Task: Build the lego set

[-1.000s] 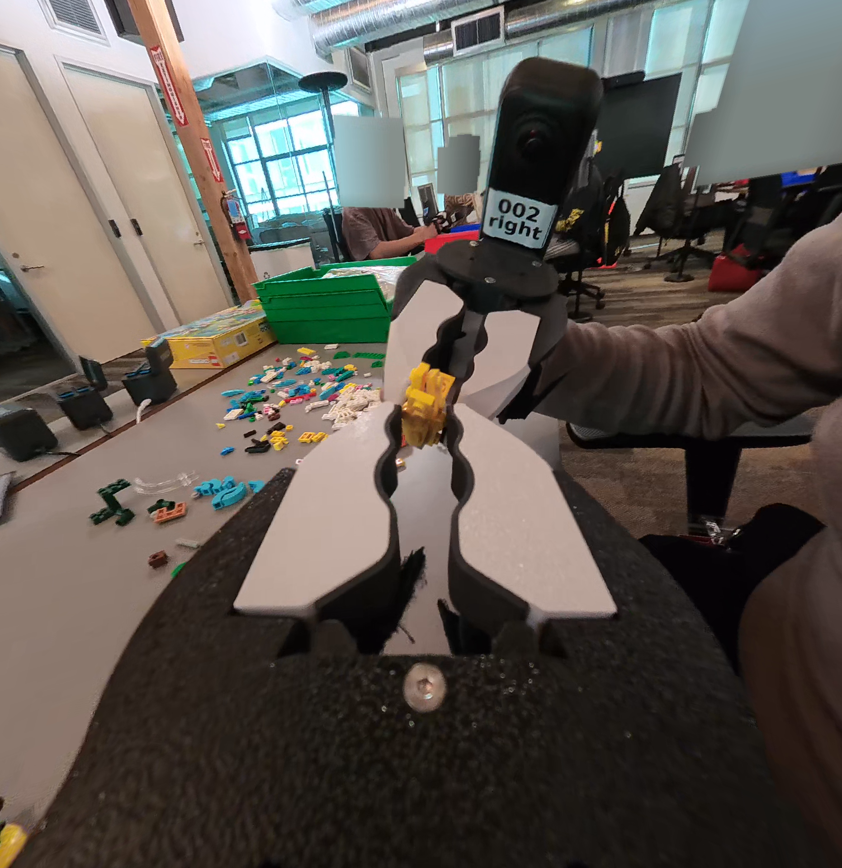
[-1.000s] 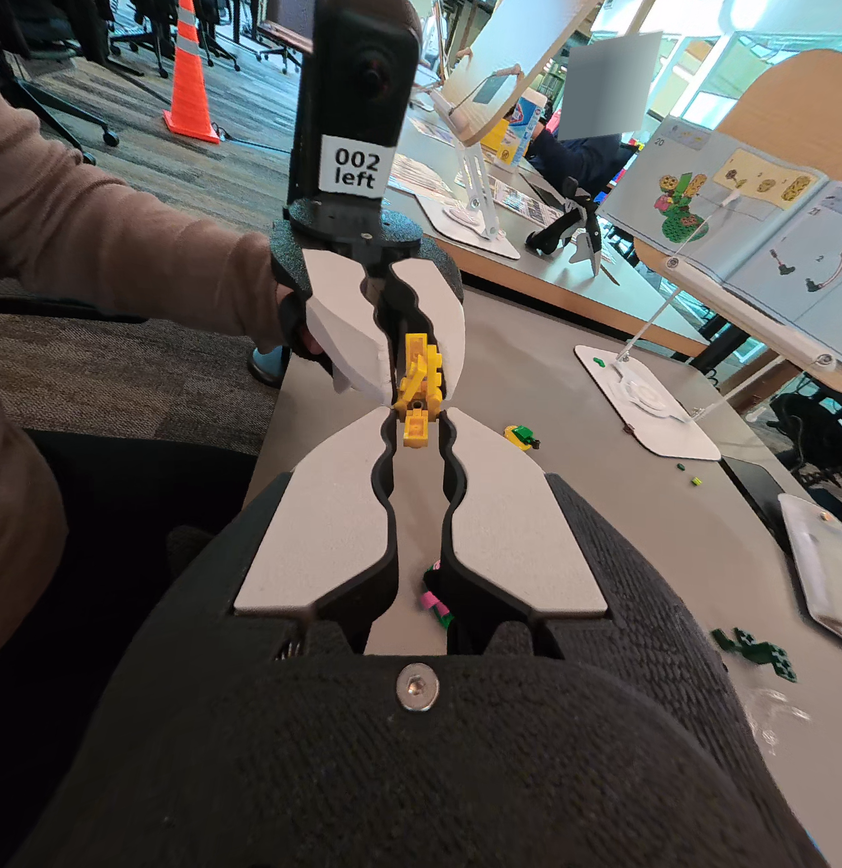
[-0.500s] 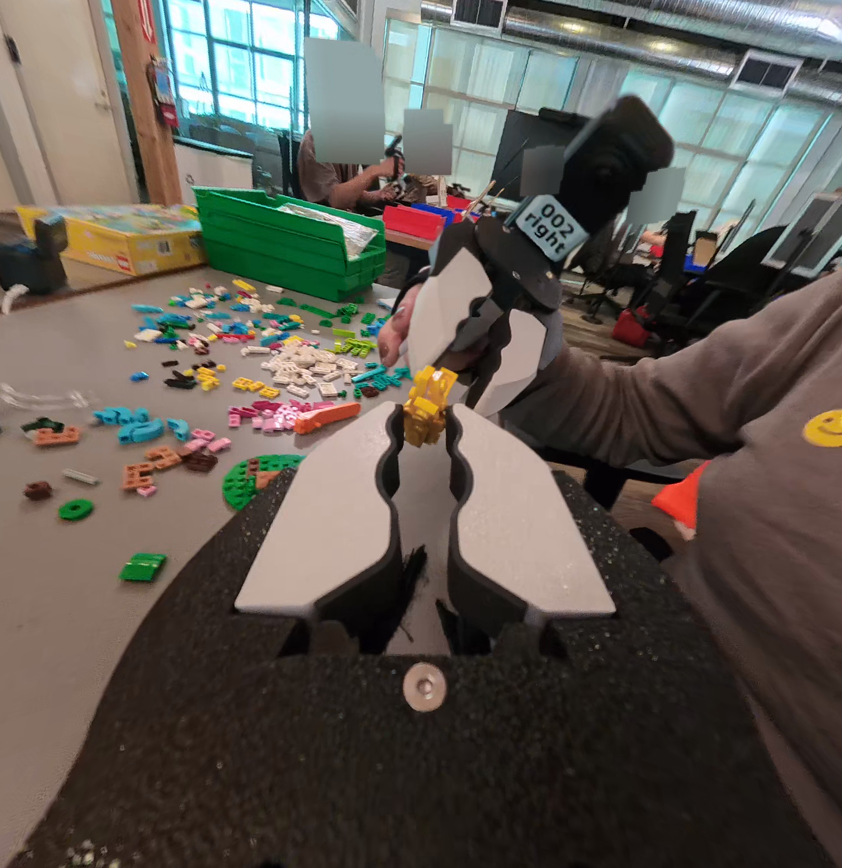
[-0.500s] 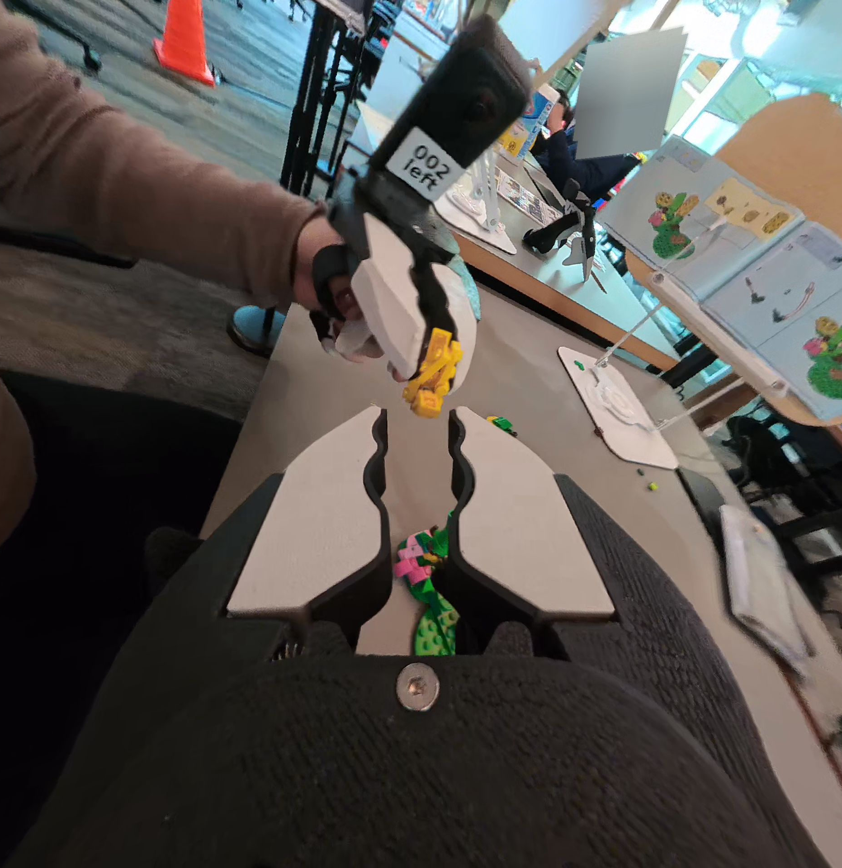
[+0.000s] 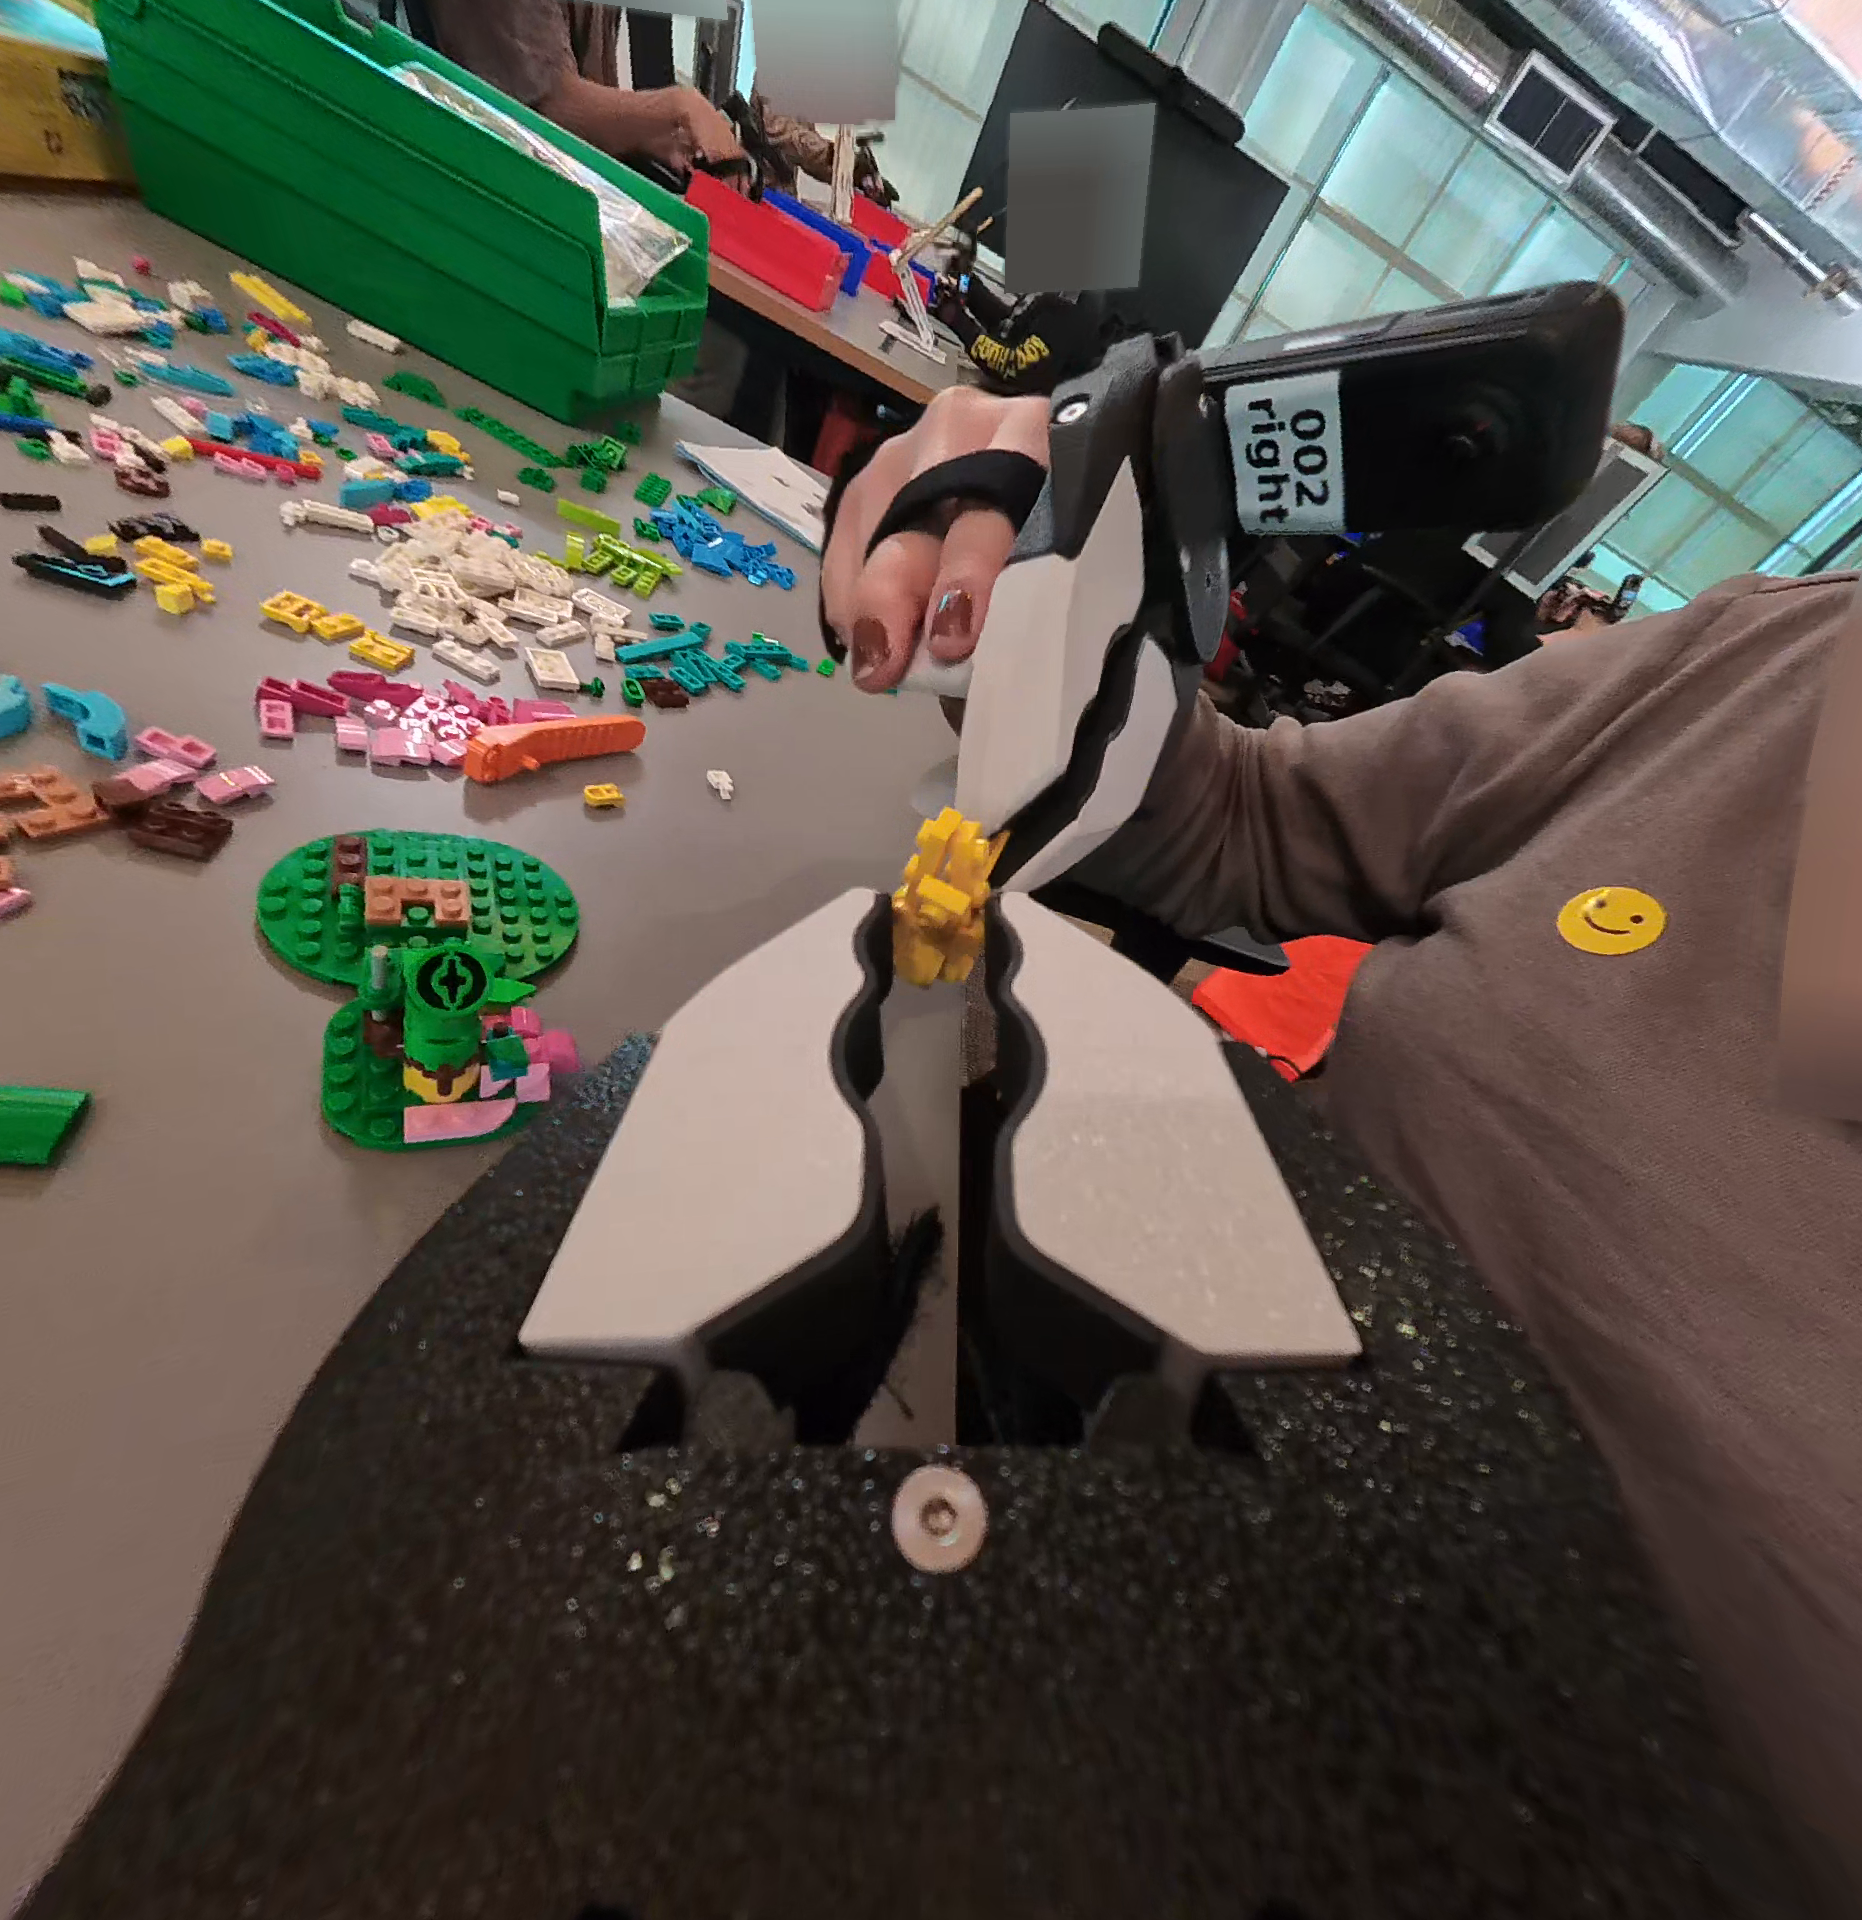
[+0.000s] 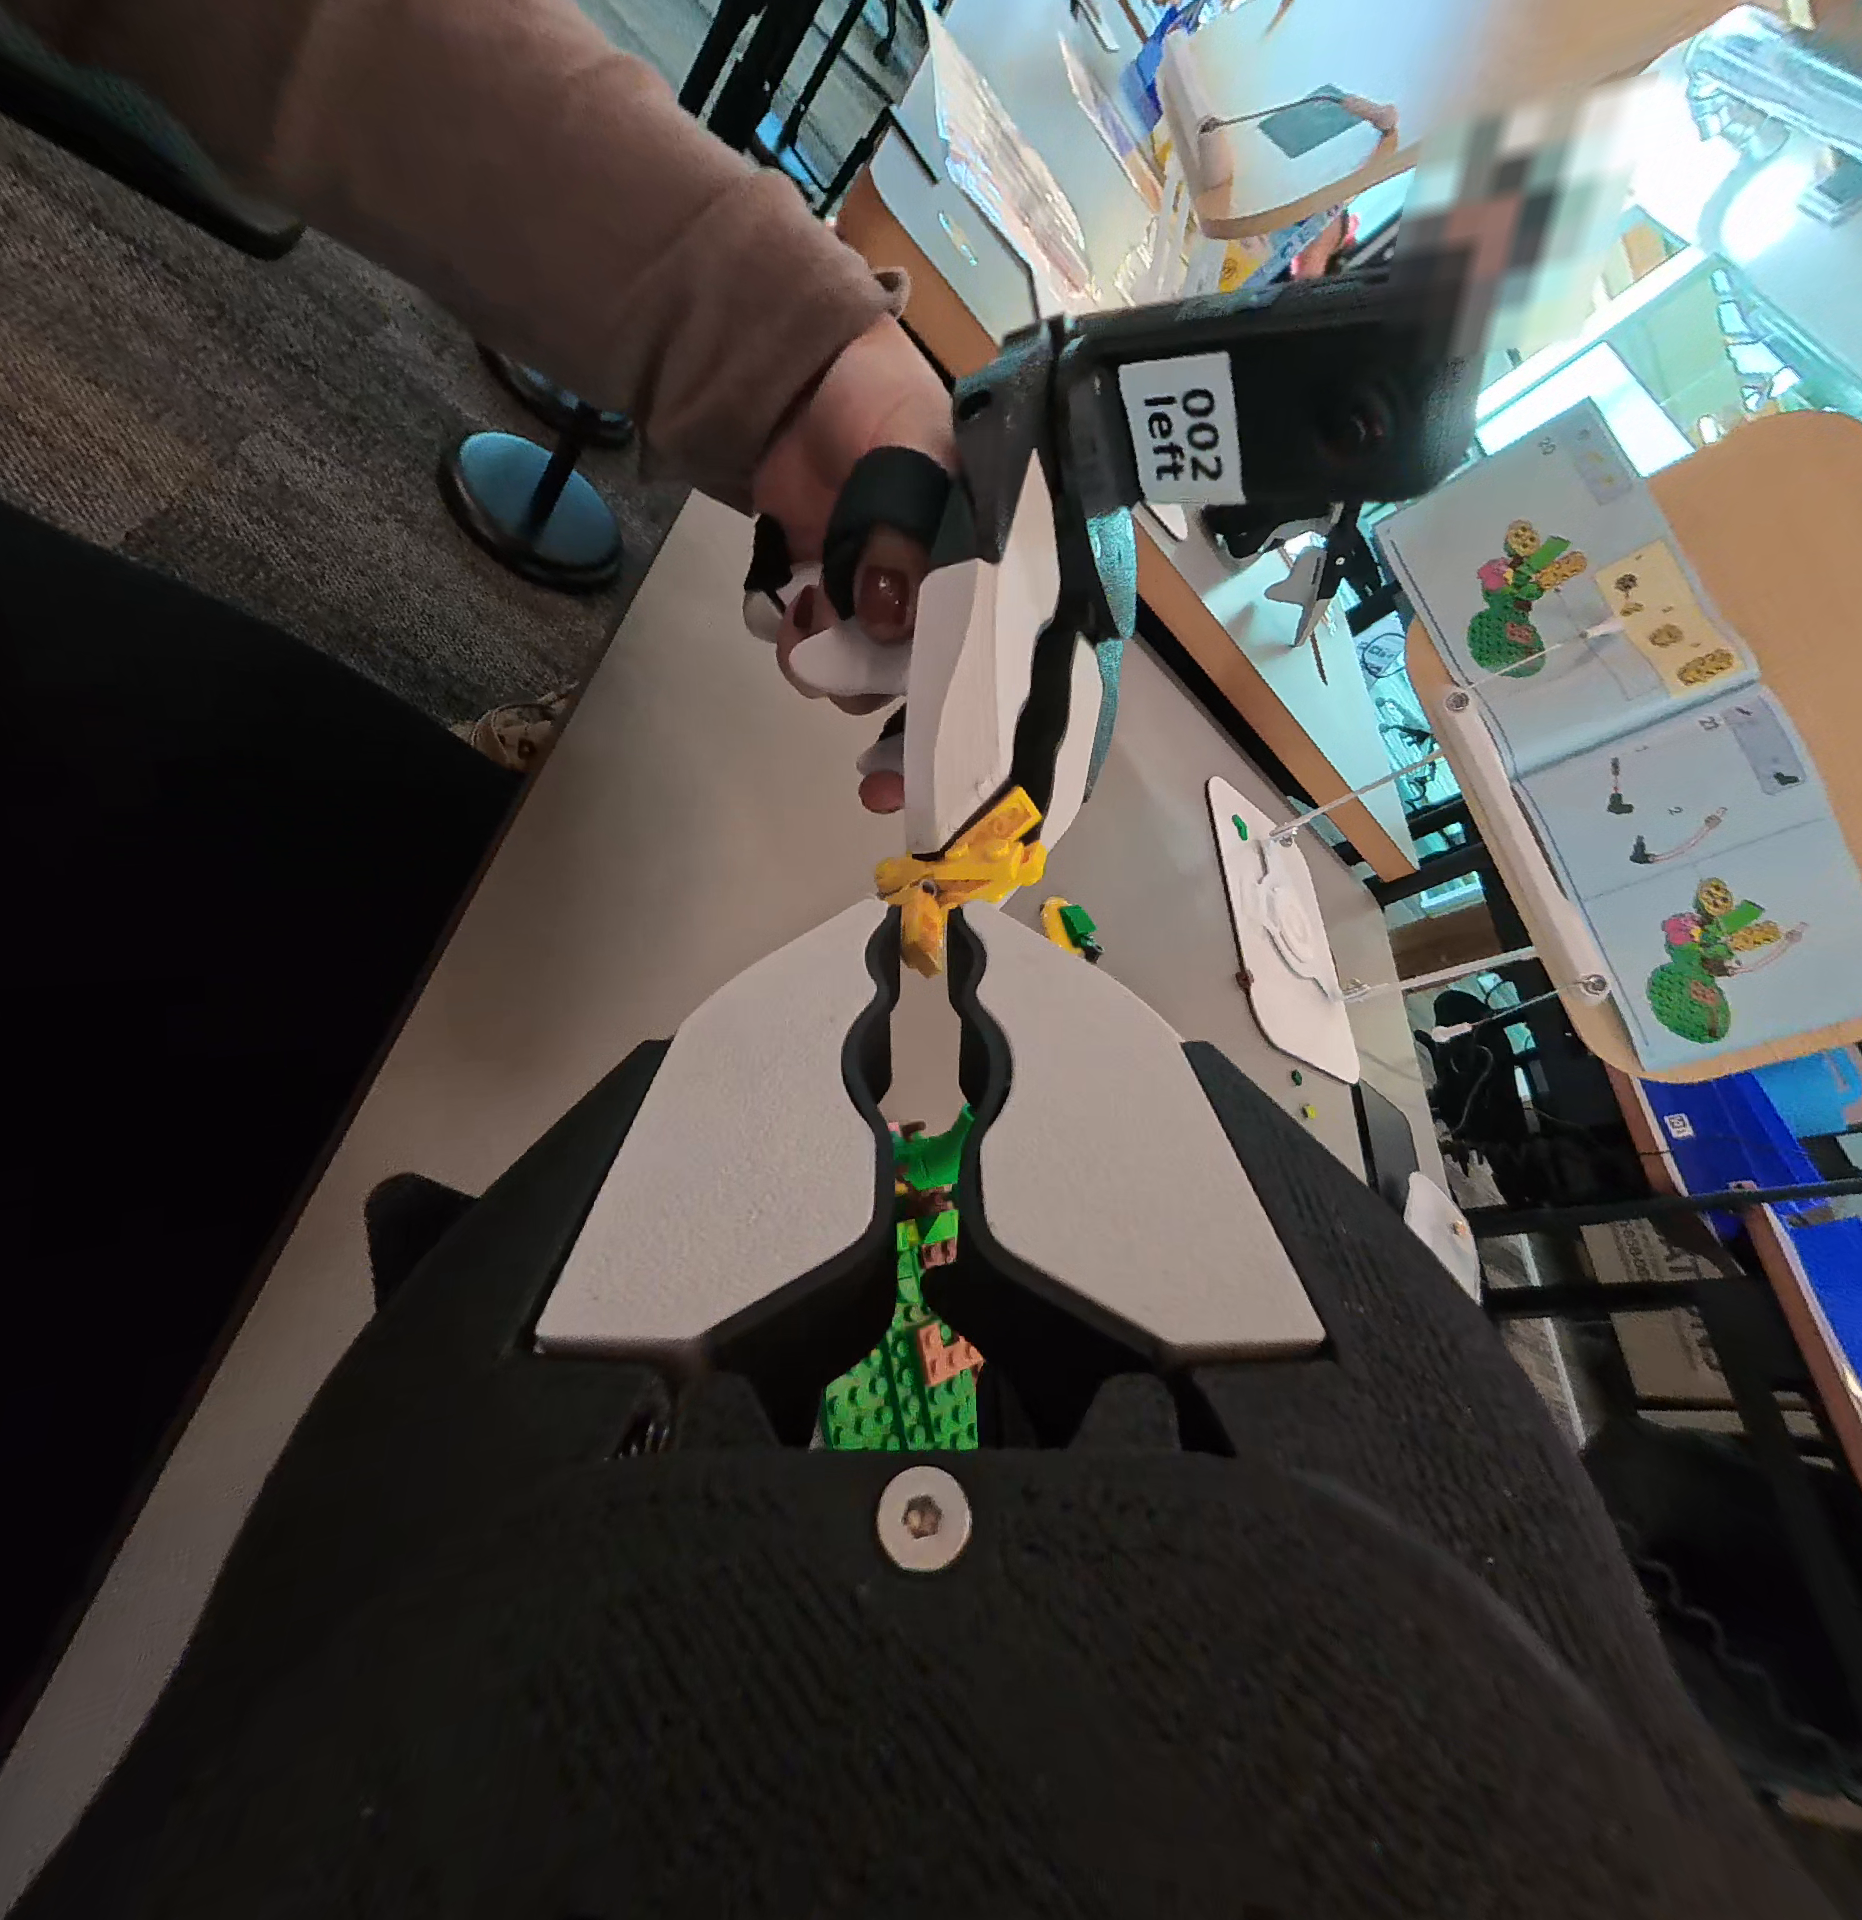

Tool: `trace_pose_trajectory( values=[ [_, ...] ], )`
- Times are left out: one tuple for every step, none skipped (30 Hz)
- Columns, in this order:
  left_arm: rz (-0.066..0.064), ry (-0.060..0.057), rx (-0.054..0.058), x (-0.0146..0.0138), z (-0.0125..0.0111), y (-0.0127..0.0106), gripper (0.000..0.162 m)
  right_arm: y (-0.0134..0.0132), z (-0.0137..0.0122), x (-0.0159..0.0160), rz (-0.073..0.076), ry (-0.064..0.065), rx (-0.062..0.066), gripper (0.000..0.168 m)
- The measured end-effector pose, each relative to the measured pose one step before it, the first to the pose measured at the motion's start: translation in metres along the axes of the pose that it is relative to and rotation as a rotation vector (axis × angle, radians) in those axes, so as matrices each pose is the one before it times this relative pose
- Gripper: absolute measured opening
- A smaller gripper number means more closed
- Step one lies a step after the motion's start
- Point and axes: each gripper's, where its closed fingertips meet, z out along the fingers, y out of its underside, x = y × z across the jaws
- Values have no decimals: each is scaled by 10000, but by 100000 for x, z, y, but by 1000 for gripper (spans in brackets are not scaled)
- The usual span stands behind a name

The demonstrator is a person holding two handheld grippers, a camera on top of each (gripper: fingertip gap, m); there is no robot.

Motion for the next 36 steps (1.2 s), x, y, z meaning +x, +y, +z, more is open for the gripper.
trace_pose_trajectory(
  values=[
    [-74,60,-105,11,22,107,17,30,-9,-88,-79,-31,-65,7],
    [-87,80,-96,28,29,84,17,-26,-10,-68,-64,-25,-27,7],
    [-98,84,-39,37,18,5,17,-10,-13,-95,-40,-54,-29,7],
    [-80,43,7,-7,16,-61,17,21,-7,-46,-44,-17,-52,6],
    [-58,26,-38,-31,12,-2,17,38,-18,0,-82,18,-44,6],
    [-49,36,-51,-3,33,43,17,48,-24,-37,-77,-7,-53,6],
    [-82,3,-9,-39,32,-27,17,124,-16,-90,-18,-60,-93,4],
    [-70,-19,-47,-81,51,56,17,130,14,-50,32,-58,-100,4],
    [-35,13,-46,-33,61,80,17,78,-9,-27,14,-52,-57,4],
    [-55,20,34,-32,20,-16,17,26,-14,-15,-14,-19,-20,4],
    [-105,27,61,-32,3,-59,17,28,-26,56,-74,53,-27,4],
    [-130,79,35,5,0,-24,17,12,-21,41,-117,75,-15,4],
    [-126,91,38,22,-1,-39,17,-37,-12,14,-92,58,-9,4],
    [-119,70,58,-4,-8,-60,16,22,-2,5,-77,37,-48,5],
    [-86,22,29,-60,-23,-31,16,35,-16,-90,-68,-45,-69,8],
    [-66,43,4,-13,-14,6,16,53,-11,-96,-39,-57,-73,12],
    [-75,115,23,108,-14,-16,16,58,-5,0,-21,7,-64,15],
    [-90,104,42,114,-23,-57,16,76,-3,-5,-36,2,-62,18],
    [-77,78,19,82,-1,-25,16,52,-2,0,-32,16,-47,18],
    [-58,87,-29,120,11,34,16,2,20,-12,-29,6,-21,17],
    [-61,45,-50,66,47,66,16,-59,21,-19,-42,9,22,14],
    [-45,28,-78,51,57,109,16,-99,14,-11,-28,15,50,11],
    [-24,25,-81,54,73,115,16,-122,-2,31,-16,39,58,10],
    [-26,31,-70,63,71,100,16,-102,-16,24,-17,19,53,9],
    [-33,13,-35,29,36,40,16,-51,-24,-73,7,-51,14,8],
    [-26,16,-44,20,19,47,16,-7,-16,-70,13,-61,-15,7],
    [-16,26,-109,48,63,146,16,-43,-7,-119,-2,-89,7,5],
    [3,-1,-154,17,79,195,16,-20,-1,-180,20,-133,-10,4],
    [26,-31,-169,4,94,202,16,7,21,-190,12,-145,-46,4],
    [63,-45,-172,12,73,167,16,25,35,-193,-23,-123,-65,4],
    [98,-76,-179,-6,61,158,16,33,56,-188,-25,-107,-84,4],
    [101,-97,-225,-6,77,183,16,23,64,-195,-35,-115,-94,4],
    [100,-121,-260,-37,80,183,16,20,82,-217,-34,-124,-109,4],
    [147,-158,-293,-44,97,189,16,48,89,-223,-46,-119,-130,4],
    [209,-176,-317,-45,96,177,16,57,94,-211,-67,-100,-130,3],
    [246,-186,-338,-51,94,184,16,45,120,-201,-67,-95,-126,3]
  ],
)
